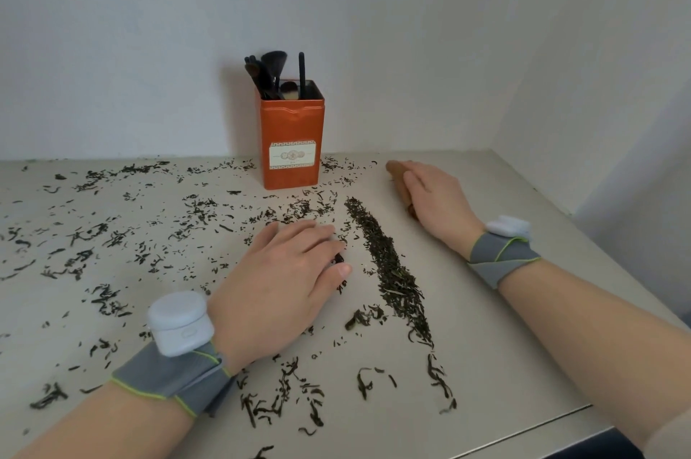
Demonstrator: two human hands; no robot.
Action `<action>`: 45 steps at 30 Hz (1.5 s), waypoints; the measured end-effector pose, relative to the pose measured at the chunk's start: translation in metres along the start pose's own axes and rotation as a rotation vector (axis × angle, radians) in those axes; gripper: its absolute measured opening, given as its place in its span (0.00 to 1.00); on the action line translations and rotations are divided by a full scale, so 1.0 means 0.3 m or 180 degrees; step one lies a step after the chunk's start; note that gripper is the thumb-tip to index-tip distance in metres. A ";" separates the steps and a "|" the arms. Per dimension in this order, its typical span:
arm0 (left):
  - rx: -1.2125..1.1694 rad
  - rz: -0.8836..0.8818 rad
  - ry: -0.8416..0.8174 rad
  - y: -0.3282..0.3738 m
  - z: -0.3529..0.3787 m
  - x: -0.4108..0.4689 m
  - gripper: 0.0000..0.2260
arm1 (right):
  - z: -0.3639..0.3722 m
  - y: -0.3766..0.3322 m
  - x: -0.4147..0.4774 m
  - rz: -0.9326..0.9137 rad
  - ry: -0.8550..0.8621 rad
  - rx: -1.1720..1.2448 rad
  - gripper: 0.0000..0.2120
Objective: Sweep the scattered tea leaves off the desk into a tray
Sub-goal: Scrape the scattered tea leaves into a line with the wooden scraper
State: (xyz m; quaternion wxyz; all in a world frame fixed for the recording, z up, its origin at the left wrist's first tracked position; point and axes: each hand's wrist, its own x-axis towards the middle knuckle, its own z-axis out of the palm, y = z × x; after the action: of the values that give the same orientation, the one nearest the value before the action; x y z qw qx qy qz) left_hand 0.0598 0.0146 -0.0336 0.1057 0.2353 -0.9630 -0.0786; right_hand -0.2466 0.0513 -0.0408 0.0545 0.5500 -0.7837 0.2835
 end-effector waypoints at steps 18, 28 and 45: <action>-0.0009 -0.0031 -0.0024 -0.001 0.001 0.008 0.29 | 0.176 -0.142 0.256 -0.0152 -0.0257 -0.0604 0.18; -0.0028 -0.0051 -0.0017 -0.001 -0.003 0.003 0.28 | 0.132 -0.164 0.113 -0.0632 -0.0533 -0.0290 0.19; -0.0042 -0.0074 -0.0063 -0.002 0.000 0.004 0.28 | 0.178 -0.165 0.270 -0.0583 -0.0365 -0.0158 0.18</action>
State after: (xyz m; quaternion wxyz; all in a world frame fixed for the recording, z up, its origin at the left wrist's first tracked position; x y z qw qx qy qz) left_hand 0.0589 0.0134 -0.0336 0.0968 0.2451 -0.9606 -0.0885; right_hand -0.2218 -0.0545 -0.0343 0.0489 0.6331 -0.7388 0.2259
